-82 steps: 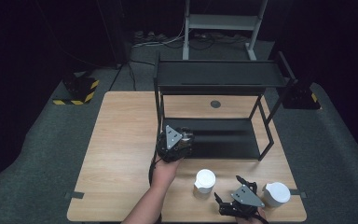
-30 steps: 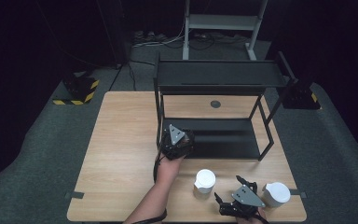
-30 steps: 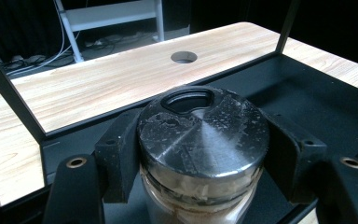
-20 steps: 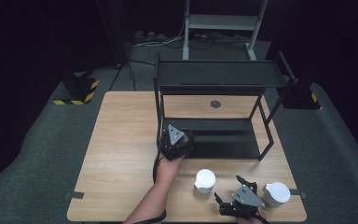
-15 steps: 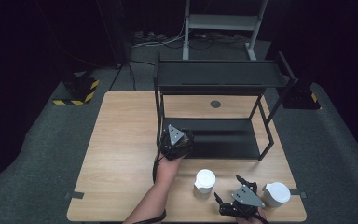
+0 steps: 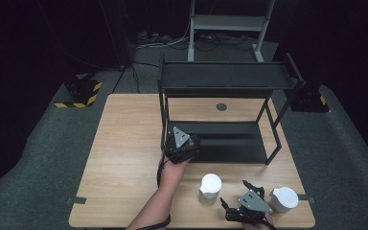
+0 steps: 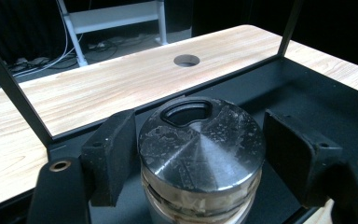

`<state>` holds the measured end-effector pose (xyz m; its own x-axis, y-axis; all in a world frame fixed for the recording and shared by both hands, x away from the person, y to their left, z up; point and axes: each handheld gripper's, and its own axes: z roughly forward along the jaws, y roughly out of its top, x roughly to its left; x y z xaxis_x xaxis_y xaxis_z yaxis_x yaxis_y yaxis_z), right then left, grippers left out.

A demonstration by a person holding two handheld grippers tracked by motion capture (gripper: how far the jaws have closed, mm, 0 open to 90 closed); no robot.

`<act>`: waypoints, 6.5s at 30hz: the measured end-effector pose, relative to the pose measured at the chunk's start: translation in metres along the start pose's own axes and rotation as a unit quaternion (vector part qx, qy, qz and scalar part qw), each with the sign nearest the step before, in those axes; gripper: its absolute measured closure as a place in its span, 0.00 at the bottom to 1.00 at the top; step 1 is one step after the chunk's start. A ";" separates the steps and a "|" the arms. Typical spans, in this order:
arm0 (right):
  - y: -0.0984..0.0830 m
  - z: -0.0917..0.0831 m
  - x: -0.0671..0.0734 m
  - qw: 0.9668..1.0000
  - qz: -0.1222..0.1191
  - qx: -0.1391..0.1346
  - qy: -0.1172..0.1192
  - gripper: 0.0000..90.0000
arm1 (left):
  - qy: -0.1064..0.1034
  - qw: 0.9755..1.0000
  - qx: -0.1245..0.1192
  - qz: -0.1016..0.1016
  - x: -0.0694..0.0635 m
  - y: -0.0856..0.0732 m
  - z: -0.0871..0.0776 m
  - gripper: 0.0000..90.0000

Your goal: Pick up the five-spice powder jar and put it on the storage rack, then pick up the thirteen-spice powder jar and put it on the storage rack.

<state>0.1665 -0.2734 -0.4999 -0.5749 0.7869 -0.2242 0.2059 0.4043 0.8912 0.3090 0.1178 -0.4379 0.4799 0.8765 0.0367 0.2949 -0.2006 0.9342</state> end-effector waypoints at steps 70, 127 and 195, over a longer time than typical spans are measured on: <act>0.001 0.000 0.002 1.000 -0.005 0.002 -0.003 0.00 | 0.004 0.999 -0.048 0.021 0.007 -0.015 -0.103 0.00; 0.000 -0.001 0.008 1.000 -0.019 -0.001 -0.011 0.00 | 0.007 0.994 0.058 0.091 0.009 -0.111 -0.136 0.01; 0.015 0.004 0.011 0.994 0.029 -0.063 0.079 0.00 | -0.001 0.992 0.052 0.113 0.007 -0.113 -0.138 0.01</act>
<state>0.1663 -0.2568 -0.4902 -0.6839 0.7205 -0.1148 0.1476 0.2907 0.9454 0.1651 0.2070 -0.4946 0.5450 0.8032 0.2407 0.2626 -0.4361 0.8608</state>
